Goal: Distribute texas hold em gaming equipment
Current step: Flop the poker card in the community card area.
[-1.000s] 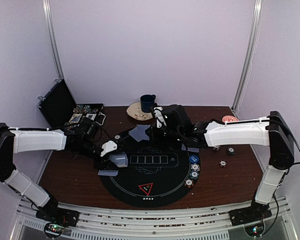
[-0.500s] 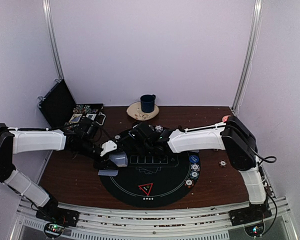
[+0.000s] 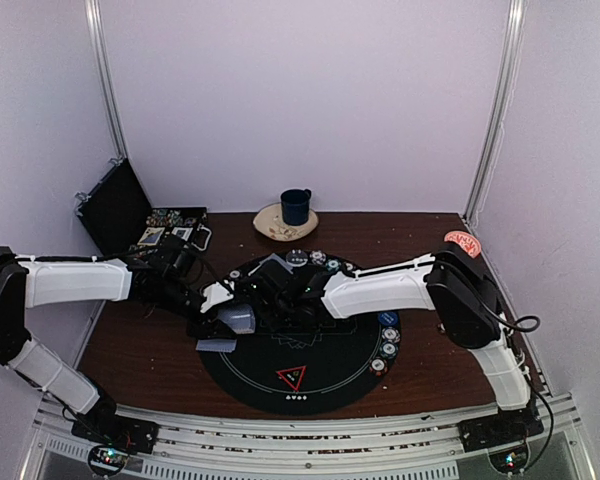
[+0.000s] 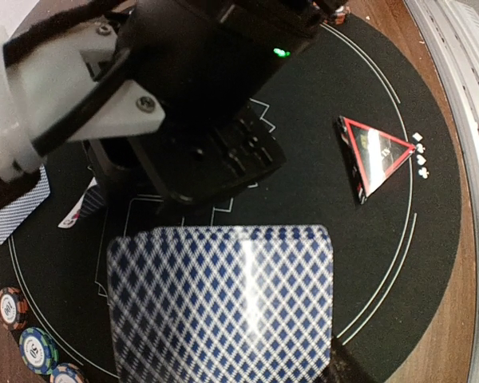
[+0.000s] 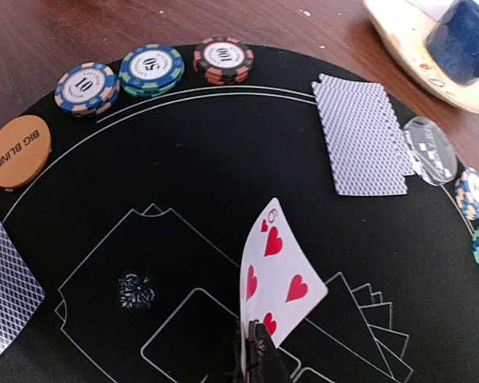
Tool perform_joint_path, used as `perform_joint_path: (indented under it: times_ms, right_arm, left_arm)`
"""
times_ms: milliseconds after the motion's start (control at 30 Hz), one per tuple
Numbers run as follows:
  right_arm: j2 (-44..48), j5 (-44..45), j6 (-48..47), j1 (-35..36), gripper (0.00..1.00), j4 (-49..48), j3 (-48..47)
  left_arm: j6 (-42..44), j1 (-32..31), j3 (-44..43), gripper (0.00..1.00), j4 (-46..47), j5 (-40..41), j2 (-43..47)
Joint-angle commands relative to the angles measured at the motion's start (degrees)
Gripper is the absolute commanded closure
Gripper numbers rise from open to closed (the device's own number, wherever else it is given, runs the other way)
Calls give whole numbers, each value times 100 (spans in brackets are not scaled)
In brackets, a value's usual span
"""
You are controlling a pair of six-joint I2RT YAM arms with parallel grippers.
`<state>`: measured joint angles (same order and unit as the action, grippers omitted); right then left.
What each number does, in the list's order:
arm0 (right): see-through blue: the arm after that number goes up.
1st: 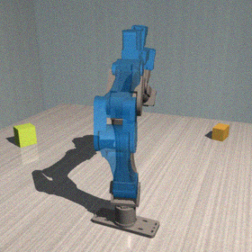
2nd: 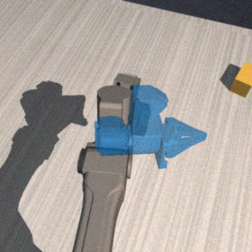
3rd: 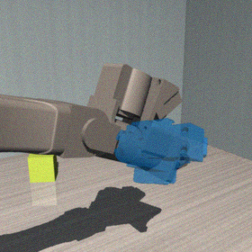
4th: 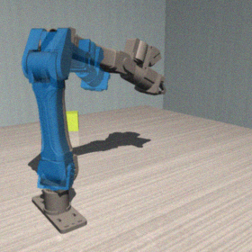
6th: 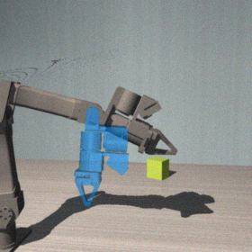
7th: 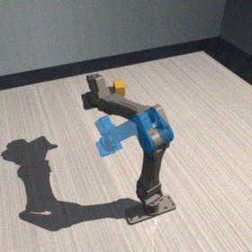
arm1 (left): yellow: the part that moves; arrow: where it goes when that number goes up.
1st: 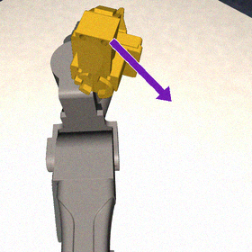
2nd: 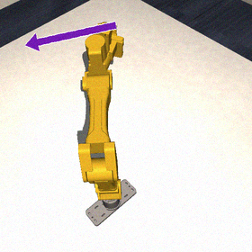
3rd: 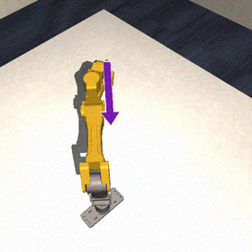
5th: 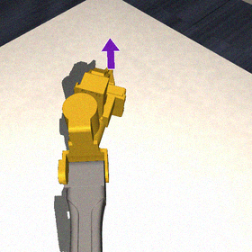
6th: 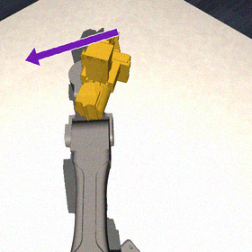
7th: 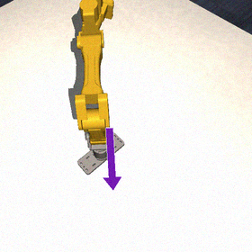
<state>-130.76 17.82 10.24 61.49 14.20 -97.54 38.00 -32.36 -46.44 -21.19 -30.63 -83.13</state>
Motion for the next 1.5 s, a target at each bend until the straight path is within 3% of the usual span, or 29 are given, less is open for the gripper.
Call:
perform_joint_path:
  times_ms: [0,267,400,700,833,967,1467]
  right_arm:
    - [-245,-491,-34,12,95,-103,-184]
    - [-186,-824,-100,13,70,-95,-134]
    - [-42,-842,-95,15,64,-138,-13]
    - [7,-285,41,19,63,-151,159]
    - [82,-373,-86,20,76,-483,333]
    - [100,-606,-224,22,79,-848,403]
    - [-547,-939,-385,31,83,-1101,-488]
  left_arm:
    - [-47,-23,-52,94,106,-51,135]
    - [-39,-16,-52,94,105,-54,131]
    - [-43,-16,-58,94,106,-51,129]
    - [-49,-19,-59,94,93,-66,139]
    - [-47,-18,-59,94,95,-75,139]
    - [-51,-16,-59,94,87,-100,172]
    - [-45,29,-76,94,66,-133,219]
